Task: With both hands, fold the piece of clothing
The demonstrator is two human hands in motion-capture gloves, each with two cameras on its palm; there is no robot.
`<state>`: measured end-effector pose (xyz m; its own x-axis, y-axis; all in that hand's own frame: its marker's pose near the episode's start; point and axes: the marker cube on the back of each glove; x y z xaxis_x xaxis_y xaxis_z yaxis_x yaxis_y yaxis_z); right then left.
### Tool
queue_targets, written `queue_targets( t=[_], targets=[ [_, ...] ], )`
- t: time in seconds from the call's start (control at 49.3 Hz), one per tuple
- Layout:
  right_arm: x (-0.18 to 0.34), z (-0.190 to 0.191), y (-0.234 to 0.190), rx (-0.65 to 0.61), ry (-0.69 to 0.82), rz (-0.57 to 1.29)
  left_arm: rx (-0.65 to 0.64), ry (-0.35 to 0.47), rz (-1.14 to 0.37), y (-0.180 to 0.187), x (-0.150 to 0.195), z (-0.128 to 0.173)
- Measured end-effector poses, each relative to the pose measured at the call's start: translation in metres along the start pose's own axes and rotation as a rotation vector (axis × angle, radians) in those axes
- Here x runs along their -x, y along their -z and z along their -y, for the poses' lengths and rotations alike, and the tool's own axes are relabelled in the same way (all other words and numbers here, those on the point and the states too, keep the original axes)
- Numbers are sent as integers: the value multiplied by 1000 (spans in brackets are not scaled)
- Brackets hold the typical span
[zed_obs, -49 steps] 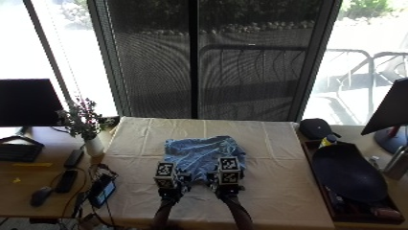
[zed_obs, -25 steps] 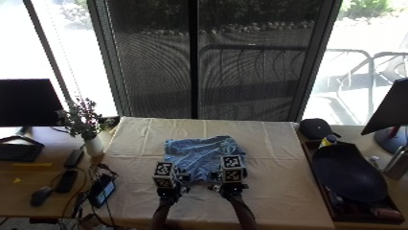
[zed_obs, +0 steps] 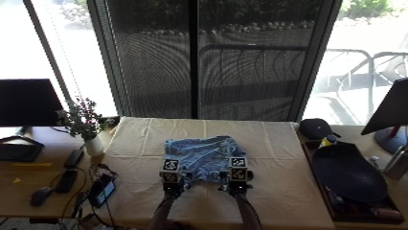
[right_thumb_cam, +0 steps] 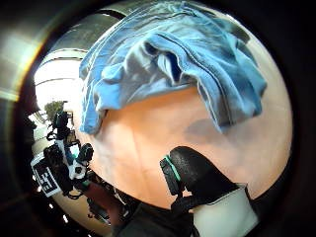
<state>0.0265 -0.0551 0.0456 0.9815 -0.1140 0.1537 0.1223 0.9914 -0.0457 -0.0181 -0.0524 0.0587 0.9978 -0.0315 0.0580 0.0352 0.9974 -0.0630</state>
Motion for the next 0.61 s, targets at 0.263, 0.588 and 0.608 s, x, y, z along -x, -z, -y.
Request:
queue_targets(
  t=[0.263, 0.588, 0.608],
  targets=[
    [-23, 35, -17, -236, -80, -16, -2, 8, -93, -13, 6, 0],
    [-47, 54, -32, -410, -94, -241, -325, 45, 88, 13, 23, 5],
    [-49, 57, -29, -437, -79, -250, -341, 43, 90, 16, 25, 6]
  ],
)
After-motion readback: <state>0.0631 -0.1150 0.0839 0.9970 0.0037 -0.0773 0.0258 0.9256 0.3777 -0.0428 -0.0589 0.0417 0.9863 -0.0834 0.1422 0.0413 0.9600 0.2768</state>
